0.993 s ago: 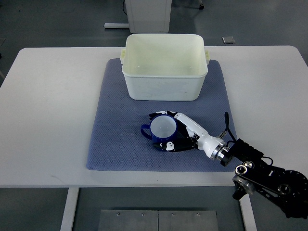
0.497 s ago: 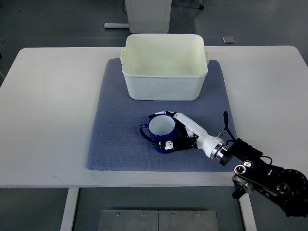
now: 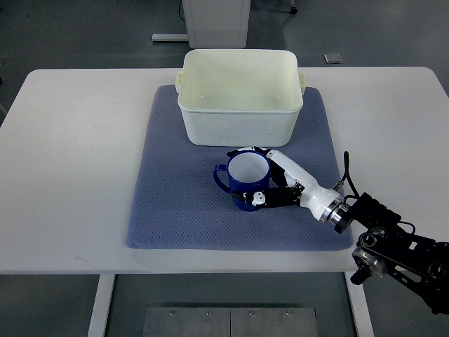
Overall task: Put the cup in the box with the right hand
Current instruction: 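Lift the blue mug with the right hand toward the cream box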
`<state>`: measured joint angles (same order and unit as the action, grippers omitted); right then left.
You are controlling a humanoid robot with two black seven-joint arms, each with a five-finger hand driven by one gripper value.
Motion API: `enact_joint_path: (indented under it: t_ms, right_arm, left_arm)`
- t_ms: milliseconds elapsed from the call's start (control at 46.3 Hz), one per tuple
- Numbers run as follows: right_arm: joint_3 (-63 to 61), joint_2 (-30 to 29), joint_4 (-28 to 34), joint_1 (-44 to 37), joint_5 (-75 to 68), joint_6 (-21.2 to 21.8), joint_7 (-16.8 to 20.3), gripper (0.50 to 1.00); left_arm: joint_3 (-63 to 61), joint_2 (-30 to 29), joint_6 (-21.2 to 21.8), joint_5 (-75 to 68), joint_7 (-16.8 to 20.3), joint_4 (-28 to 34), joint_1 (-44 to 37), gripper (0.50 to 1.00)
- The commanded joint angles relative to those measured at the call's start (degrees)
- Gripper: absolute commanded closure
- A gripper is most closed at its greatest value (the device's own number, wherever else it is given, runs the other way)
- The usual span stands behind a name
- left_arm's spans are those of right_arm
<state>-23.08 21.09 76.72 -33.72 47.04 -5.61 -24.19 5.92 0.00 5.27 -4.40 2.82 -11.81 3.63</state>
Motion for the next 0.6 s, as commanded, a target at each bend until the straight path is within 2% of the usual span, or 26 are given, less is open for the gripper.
enact_joint_path:
  t_ms: [0,259,583]
  right_arm:
    - [-0.9,1.8,2.0,0.1,-0.5,0.0,0.1,1.0]
    - [-4.2,6.3,3.4,0.3,-1.0,0.3,-0.2,1.0]
    - [-10.2,11.8,3.7,0.2,-3.6,4.8,-1.1,1.0]
  left_arm:
    - [0.0,0.0,0.0,0.0,0.0,0.0,0.0,0.5]
    - [0.0,0.0,0.0,0.0,0.0,0.0,0.0,0.5]
    - [0.0,0.0,0.0,0.0,0.0,0.0,0.0,0.5]
